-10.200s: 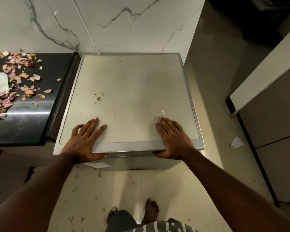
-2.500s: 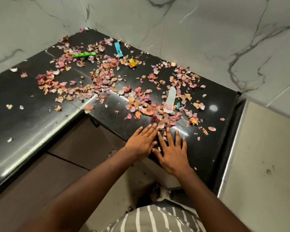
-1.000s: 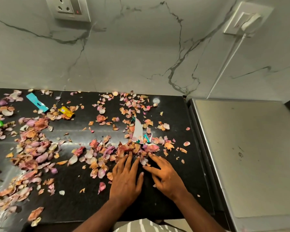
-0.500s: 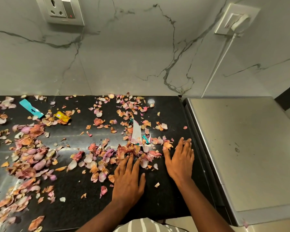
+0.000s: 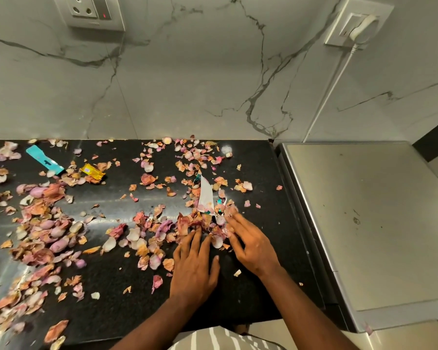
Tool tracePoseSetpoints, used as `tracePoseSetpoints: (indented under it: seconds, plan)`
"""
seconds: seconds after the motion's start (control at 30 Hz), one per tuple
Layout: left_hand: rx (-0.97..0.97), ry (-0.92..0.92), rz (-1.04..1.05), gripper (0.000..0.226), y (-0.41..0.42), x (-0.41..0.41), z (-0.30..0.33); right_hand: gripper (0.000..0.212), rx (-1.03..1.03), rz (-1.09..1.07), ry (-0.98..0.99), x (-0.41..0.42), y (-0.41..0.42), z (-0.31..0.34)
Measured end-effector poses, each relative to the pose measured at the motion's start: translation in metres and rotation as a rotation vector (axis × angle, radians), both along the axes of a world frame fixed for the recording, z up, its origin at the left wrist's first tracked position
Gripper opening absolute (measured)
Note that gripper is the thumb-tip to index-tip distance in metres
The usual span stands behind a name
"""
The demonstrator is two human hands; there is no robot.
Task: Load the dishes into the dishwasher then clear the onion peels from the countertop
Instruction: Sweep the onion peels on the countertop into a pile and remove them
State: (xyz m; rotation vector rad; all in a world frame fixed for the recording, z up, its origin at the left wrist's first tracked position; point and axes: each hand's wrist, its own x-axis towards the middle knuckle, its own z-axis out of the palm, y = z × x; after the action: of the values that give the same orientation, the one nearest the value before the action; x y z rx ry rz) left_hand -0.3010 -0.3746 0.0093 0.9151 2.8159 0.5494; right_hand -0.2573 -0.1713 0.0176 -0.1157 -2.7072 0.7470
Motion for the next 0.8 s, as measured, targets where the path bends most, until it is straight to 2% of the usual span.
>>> tracePoseSetpoints:
  seconds: [0.1,0.17,0.23,0.3,0.4,0.47,0.57,0.67,0.73,0.8]
  plan:
    - [0.022,-0.044,0.001,0.064,-0.001,0.000,0.002,0.059,-0.015,-0.237,-0.050,0.002,0.001,0.002]
    - [0.080,-0.083,-0.002,0.063,-0.003,-0.001,0.003,0.071,0.066,-0.427,-0.177,-0.001,0.002,0.000]
    - [0.226,-0.140,-0.015,0.060,-0.007,-0.003,0.007,0.083,0.088,-0.466,-0.326,-0.007,-0.001,0.000]
    - [0.423,-0.218,-0.009,0.057,-0.013,-0.004,0.012,0.086,0.058,-0.376,-0.386,-0.013,-0.012,-0.001]
    - [0.618,-0.288,0.037,0.054,-0.025,-0.011,0.022,0.074,-0.033,-0.153,-0.339,-0.015,-0.035,0.004]
    - [0.637,-0.239,0.032,0.053,-0.039,-0.022,0.028,0.066,-0.133,-0.040,-0.291,-0.012,-0.048,0.010]
    - [0.621,-0.126,0.086,0.048,-0.070,-0.048,0.037,0.057,-0.352,-0.097,-0.210,-0.006,-0.054,0.020]
    - [0.681,0.003,0.264,0.036,-0.107,-0.075,0.044,0.055,-0.185,-0.148,-0.083,-0.005,-0.057,0.021]
    - [0.699,0.054,0.417,0.027,-0.132,-0.088,0.041,0.055,-0.130,-0.027,-0.039,-0.006,-0.068,0.023]
    - [0.711,0.043,0.582,0.028,-0.156,-0.096,0.024,0.057,-0.165,0.196,-0.122,-0.007,-0.093,0.033]
